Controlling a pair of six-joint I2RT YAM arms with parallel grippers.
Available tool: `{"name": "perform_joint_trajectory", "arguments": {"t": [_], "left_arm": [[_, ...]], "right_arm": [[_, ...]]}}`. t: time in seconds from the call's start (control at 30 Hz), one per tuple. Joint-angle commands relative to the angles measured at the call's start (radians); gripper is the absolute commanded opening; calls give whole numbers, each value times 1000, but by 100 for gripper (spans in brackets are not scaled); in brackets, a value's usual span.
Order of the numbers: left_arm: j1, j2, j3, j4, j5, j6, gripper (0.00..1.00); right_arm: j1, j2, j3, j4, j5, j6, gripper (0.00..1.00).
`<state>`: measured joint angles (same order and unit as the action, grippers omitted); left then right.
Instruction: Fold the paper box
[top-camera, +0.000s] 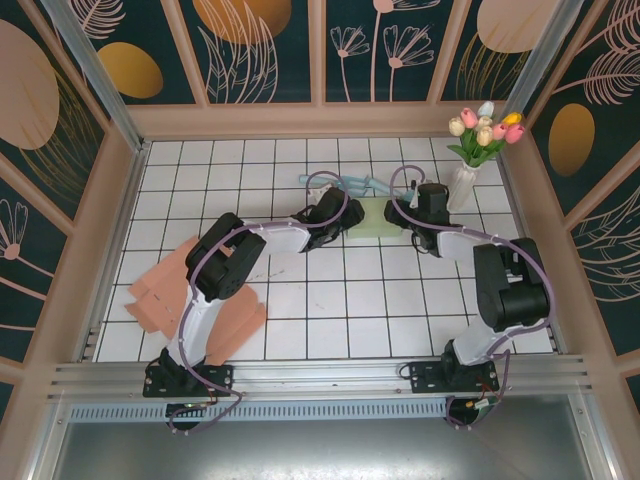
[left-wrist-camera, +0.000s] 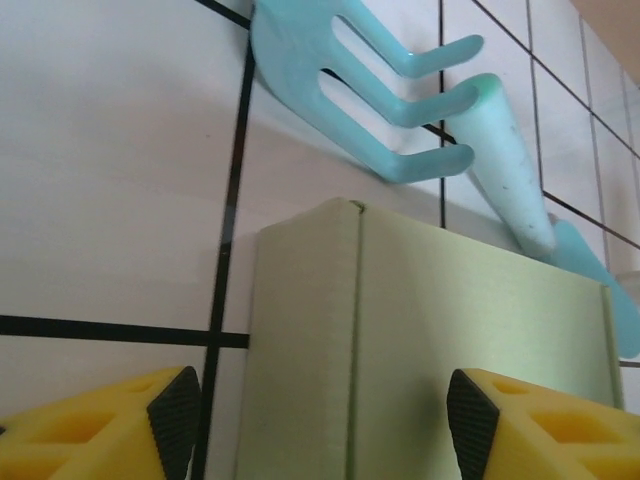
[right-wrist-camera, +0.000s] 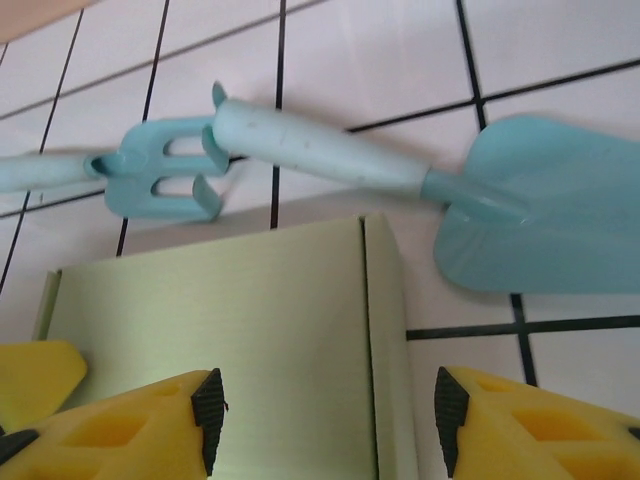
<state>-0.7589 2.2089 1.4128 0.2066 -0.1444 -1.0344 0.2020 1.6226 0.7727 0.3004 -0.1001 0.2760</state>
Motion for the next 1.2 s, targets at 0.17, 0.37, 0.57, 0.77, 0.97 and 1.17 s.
{"name": "perform_joint_trajectory", "arguments": {"t": [0.17, 0.37, 0.57, 0.77, 0.97, 1.17], "left_arm": [[3, -335, -223, -72, -189, 91, 70], [18, -746, -624, -154, -397, 72, 73], [82, -1231, -969, -301, -583, 5, 73], [227, -1330, -1024, -354, -598, 68, 79], [248, -1093, -907, -313, -583, 92, 82], [269, -879, -830, -287, -592, 93, 73]], "right_arm": [[52, -282, -115, 26, 68, 34, 60], [280, -445, -182, 29, 150, 10, 61], [541, -349, -134, 56, 173, -29, 61], [630, -218, -70, 64, 181, -35, 61], [684, -145, -19, 28, 225, -41, 61], [709, -146, -21, 7, 237, -56, 61]]}}
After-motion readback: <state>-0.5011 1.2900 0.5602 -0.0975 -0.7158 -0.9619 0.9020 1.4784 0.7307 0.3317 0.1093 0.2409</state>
